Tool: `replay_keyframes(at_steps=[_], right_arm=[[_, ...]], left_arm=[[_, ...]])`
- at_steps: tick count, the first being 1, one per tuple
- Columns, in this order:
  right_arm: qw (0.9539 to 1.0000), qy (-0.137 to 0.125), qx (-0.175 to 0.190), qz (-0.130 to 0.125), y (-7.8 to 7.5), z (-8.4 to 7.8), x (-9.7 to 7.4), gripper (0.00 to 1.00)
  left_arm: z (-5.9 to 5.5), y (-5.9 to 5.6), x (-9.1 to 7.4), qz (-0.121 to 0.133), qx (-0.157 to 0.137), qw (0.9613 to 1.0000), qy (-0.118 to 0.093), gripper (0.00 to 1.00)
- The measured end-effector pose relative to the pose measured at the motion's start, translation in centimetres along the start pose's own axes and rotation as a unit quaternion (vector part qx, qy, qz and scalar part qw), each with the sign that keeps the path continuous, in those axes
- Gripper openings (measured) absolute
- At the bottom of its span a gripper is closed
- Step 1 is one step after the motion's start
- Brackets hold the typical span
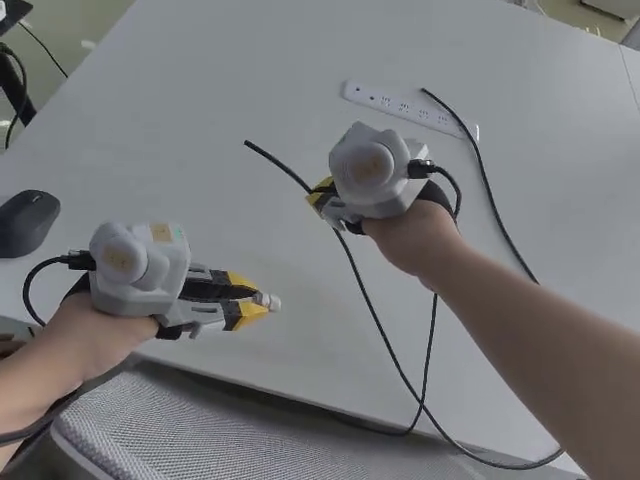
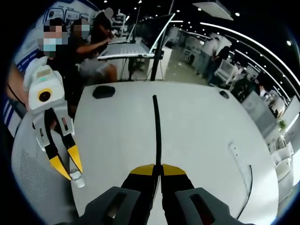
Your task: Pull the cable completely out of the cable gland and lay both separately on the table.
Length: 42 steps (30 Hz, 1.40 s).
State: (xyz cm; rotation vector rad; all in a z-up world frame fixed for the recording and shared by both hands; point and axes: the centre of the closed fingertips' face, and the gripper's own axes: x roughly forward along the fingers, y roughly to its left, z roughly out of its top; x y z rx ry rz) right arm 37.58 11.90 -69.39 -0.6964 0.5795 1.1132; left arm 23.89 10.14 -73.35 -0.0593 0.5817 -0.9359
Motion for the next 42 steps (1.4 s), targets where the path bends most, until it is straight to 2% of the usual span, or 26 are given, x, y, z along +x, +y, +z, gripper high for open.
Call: replay_keyframes(at_steps=[7,10,13,18,20,23,27,28,30,32,36,40,42], right_arm=[[0.9987,0.007,-0.042,0.027,1.9,1.3,2.4,0.0],[0.9973,0.009,-0.057,0.046,3.1,1.2,4.0,0.0],[0.9948,0.022,-0.077,0.063,4.3,0.6,5.6,0.0],[0.9916,0.03,-0.096,0.081,5.5,-0.3,7.4,0.0],[0.9903,0.036,-0.107,0.081,5.9,-0.7,8.0,0.0],[0.9896,0.042,-0.11,0.084,6.6,-0.9,8.8,0.0],[0.987,0.055,-0.118,0.094,7.3,-1.8,10.0,0.0],[0.9872,0.063,-0.115,0.091,7.2,-2.1,10.2,0.0],[0.9883,0.06,-0.106,0.091,7.3,-2.3,10.6,0.0],[0.9885,0.06,-0.101,0.095,7.5,-2.5,10.9,0.0],[0.9887,0.062,-0.096,0.097,7.6,-2.8,11.3,0.0],[0.9892,0.062,-0.086,0.101,7.8,-3.0,11.6,0.0],[0.9892,0.06,-0.086,0.102,7.9,-3.1,11.7,0.0]], left_arm=[[-0.9,0.5,-0.1,0.0,0.003,1.0,-0.001,0.15],[-1.6,1.0,-0.1,0.0,0.004,1.0,-0.001,0.15],[-2.2,1.3,-0.1,0.001,0.002,1.0,0.001,0.15],[-3.3,2.1,0.2,0.009,-0.009,0.9999,0.001,0.15],[-3.9,2.5,0.5,0.009,-0.024,0.9997,0.003,0.16],[-4.7,3.3,0.7,0.022,-0.035,0.9991,0.009,0.16],[-5.2,4.2,0.9,0.035,-0.04,0.9985,0.013,0.16],[-5.6,4.4,0.9,0.039,-0.036,0.9984,0.02,0.16],[-6.0,4.8,1.0,0.045,-0.03,0.9982,0.028,0.16],[-5.8,4.9,1.1,0.045,-0.035,0.9982,0.02,0.16],[-5.8,5.1,1.4,0.045,-0.037,0.9981,0.019,0.16],[-6.0,5.1,1.5,0.046,-0.032,0.998,0.027,0.16],[-6.0,5.1,1.5,0.049,-0.02,0.998,0.036,0.16]])
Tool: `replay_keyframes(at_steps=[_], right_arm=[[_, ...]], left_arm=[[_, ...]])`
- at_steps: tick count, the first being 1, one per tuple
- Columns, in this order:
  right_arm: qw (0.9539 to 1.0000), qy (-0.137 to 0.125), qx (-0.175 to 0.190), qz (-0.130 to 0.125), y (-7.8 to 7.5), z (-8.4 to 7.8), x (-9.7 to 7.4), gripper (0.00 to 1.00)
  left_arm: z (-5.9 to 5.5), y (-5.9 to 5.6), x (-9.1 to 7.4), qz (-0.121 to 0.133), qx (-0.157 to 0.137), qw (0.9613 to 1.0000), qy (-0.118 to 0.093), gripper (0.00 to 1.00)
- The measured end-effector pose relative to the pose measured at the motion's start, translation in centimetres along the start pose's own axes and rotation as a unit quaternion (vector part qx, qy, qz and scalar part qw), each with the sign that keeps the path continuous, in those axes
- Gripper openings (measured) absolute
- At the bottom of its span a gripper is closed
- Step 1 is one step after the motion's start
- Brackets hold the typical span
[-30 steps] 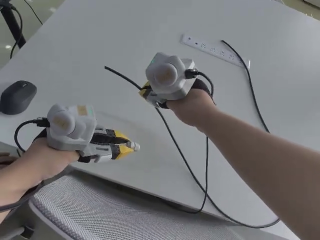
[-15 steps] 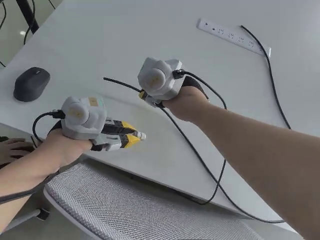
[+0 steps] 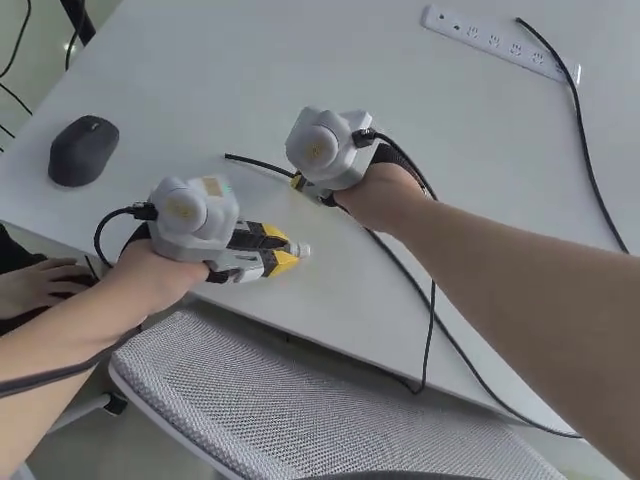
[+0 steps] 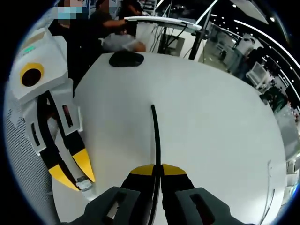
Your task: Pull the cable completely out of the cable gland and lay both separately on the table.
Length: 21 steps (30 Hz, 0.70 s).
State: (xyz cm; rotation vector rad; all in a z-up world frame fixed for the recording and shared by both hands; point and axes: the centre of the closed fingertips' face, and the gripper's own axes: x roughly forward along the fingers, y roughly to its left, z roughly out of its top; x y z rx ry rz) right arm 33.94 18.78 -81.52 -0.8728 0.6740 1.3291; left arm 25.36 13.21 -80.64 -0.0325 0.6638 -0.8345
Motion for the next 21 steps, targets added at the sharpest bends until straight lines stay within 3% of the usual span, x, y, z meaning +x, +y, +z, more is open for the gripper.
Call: replay_keyframes(at_steps=[21], right_arm=[[0.9998,0.001,0.017,-0.007,-0.36,-0.13,0.35,0.0]], left_arm=[[-0.52,0.28,0.18,0.007,0.044,0.9984,0.035,0.16]])
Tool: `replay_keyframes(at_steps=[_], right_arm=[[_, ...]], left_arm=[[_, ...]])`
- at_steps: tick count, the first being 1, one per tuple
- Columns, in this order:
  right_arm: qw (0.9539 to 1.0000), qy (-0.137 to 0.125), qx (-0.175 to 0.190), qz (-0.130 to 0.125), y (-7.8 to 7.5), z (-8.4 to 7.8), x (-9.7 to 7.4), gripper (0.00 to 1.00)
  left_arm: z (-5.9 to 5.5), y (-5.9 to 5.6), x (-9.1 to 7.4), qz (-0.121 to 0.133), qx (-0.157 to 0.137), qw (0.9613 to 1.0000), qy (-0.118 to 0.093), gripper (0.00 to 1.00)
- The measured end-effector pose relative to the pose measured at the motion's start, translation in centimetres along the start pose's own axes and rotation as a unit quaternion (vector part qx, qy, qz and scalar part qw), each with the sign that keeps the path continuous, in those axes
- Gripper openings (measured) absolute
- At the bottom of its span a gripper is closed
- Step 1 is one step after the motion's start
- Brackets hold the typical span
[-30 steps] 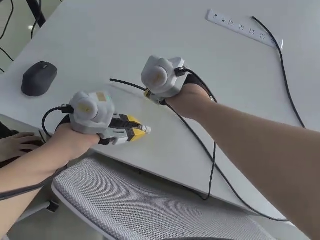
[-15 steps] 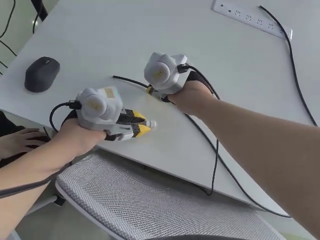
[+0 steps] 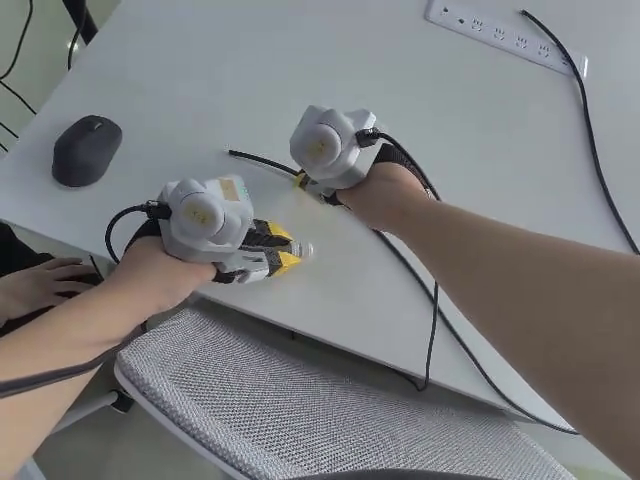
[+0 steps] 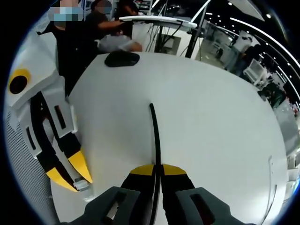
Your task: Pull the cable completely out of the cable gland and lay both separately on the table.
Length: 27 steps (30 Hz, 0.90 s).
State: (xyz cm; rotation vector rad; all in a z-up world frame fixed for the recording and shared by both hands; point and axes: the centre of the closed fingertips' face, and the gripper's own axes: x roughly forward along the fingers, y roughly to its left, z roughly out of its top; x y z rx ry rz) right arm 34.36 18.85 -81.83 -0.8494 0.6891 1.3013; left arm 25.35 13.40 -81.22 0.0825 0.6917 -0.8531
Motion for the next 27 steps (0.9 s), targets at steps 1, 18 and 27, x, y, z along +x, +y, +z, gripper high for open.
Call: replay_keyframes(at_steps=[1,18,27], right_arm=[[1.0,0.001,0.002,0.0,0.0,0.0,0.0,0.0],[0.9999,0.008,0.004,-0.008,-0.2,-0.3,-0.3,0.08],[0.9992,-0.015,0.028,-0.023,-0.8,0.5,-1.6,0.16]], left_arm=[[0.0,0.0,0.0,-0.001,-0.003,1.0,0.001,0.16],[0.2,-0.2,-0.4,0.006,-0.004,1.0,-0.001,0.23],[0.4,0.3,-0.6,0.014,-0.007,0.9998,-0.008,0.27]])
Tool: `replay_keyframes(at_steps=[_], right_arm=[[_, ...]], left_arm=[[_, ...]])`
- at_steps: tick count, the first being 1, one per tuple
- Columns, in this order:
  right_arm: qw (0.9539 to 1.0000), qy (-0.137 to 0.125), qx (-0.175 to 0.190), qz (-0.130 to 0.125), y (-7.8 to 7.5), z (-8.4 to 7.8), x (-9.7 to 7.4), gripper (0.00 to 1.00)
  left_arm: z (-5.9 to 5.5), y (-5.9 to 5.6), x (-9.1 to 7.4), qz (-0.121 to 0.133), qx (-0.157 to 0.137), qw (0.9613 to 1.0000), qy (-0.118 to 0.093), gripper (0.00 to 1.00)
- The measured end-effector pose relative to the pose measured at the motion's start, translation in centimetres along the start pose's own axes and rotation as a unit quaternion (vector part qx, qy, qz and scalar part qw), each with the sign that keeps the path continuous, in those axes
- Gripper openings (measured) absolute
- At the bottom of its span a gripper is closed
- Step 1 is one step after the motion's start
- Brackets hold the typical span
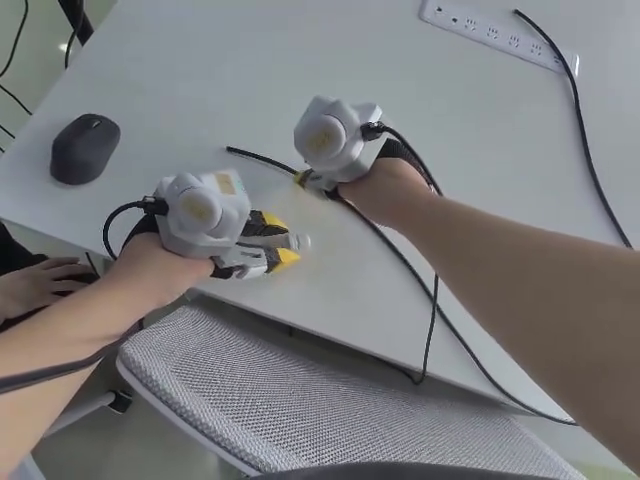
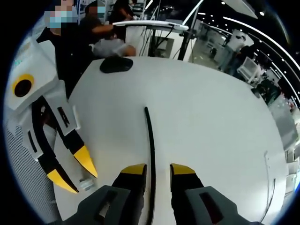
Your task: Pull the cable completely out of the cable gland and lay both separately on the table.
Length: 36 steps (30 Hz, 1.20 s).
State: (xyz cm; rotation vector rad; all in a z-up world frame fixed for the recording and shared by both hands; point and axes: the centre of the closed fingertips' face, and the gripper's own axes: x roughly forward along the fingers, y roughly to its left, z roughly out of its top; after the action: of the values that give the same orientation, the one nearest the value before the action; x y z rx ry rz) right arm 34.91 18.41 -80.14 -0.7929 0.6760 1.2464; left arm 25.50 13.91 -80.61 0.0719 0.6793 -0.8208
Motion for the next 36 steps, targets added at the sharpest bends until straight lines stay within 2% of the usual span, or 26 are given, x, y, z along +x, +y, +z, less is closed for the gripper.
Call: replay_keyframes(at_steps=[3,5,10,16,23,26,32,36], right_arm=[[0.9993,-0.016,0.032,-0.008,-0.7,0.3,-0.9,0.17],[0.9976,-0.022,0.066,-0.004,-0.9,0.2,-1.4,0.16],[0.9978,-0.03,0.058,-0.011,-1.5,-0.1,-3.1,0.19],[0.9954,-0.047,0.081,-0.019,-2.1,-0.3,-5.3,0.25],[0.9898,-0.087,0.107,-0.035,-2.5,0.0,-9.5,0.32],[0.9876,-0.098,0.117,-0.039,-2.2,0.0,-11.1,0.33],[0.9792,-0.135,0.142,-0.054,-1.8,0.4,-14.5,0.4],[0.9737,-0.153,0.158,-0.057,-1.8,0.0,-16.1,0.43]], left_arm=[[0.1,0.1,-0.1,0.004,0.005,1.0,-0.001,0.31],[0.2,0.0,-0.2,0.006,0.003,1.0,-0.002,0.36],[0.6,-0.3,-1.0,0.008,-0.006,0.9999,-0.011,0.39],[0.8,-0.3,-1.1,0.009,-0.015,0.9997,-0.016,0.44],[2.1,-0.7,-2.1,0.006,-0.031,0.999,-0.031,0.49],[2.2,-0.9,-2.3,0.008,-0.046,0.9984,-0.03,0.54],[2.3,-1.7,-3.4,0.008,-0.055,0.9979,-0.034,0.59],[2.7,-1.9,-4.1,0.01,-0.067,0.9968,-0.041,0.61]])
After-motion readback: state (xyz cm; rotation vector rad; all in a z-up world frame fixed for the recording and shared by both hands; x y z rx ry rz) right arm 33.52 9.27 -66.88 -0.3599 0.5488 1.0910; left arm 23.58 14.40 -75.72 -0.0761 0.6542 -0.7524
